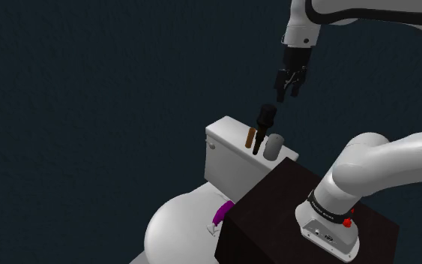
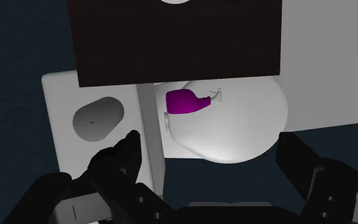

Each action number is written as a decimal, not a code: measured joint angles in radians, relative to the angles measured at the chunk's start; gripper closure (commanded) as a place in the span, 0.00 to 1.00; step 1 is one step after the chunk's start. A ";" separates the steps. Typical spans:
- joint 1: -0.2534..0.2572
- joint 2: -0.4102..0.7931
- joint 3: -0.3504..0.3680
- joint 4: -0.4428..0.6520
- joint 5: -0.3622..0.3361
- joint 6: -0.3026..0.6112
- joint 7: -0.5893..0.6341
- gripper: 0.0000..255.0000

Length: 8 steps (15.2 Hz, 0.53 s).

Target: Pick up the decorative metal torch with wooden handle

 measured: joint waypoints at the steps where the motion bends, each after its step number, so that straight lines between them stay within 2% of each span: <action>1: 0.000 0.000 0.000 0.000 0.000 0.000 0.000 0.00; 8: -0.050 0.165 -0.066 0.014 -0.021 0.145 0.000 0.00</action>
